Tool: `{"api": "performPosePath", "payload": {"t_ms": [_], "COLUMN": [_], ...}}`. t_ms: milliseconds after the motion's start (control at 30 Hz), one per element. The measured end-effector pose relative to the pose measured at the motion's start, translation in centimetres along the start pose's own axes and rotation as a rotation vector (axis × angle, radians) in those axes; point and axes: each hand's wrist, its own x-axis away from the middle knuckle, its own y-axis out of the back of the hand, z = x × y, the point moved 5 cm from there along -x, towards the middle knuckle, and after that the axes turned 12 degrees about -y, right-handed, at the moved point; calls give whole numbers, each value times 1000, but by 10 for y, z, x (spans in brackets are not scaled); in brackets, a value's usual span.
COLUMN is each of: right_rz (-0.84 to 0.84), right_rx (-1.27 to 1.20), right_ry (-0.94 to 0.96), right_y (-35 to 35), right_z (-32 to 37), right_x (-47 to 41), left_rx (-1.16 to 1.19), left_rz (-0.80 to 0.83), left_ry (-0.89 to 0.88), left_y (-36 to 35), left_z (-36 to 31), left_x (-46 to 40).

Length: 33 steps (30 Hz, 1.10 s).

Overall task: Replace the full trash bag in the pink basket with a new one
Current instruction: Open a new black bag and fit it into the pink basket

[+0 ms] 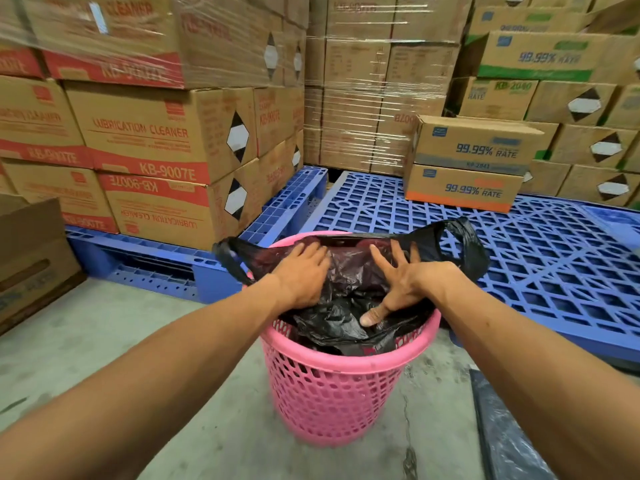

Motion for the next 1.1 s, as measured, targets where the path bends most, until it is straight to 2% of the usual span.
{"api": "performPosePath", "payload": {"t_ms": [133,233,333,467,600,733,867,933,1000,1100], "right_rz": [-41,-68,-55,-76,-213,-364,-375,-364,-340,-276], "right_rx": [-22,-80,-131,-130,-80,-172,-266,-307,-338,-391], "right_ry": [49,91,90,71,103,136,115,103,93,82], "right_y": [6,14,20,20,24,28,29,28,26,19], "right_z": [0,7,12,15,12,4,-5,-9,-13,-20], "right_x": [-4,-15,-29,-45,-58,-69,-72,-71,-68,-61], "left_rx": [-10,29,169,312,422,489,520,445,378,422], "left_rz": [148,151,160,123,93,5,26,34,-35,-112], "left_ry": [89,85,97,121,200,275,218,152,85,36], "left_y": [-23,-18,-14,-13,-20,-22,-28,-30,-27,-23], "left_z": [37,49,54,61,73,85,90,87,83,78], "left_x": [2,-5,-15,-27,-36,-43,-40,-33,-25,-13]}}
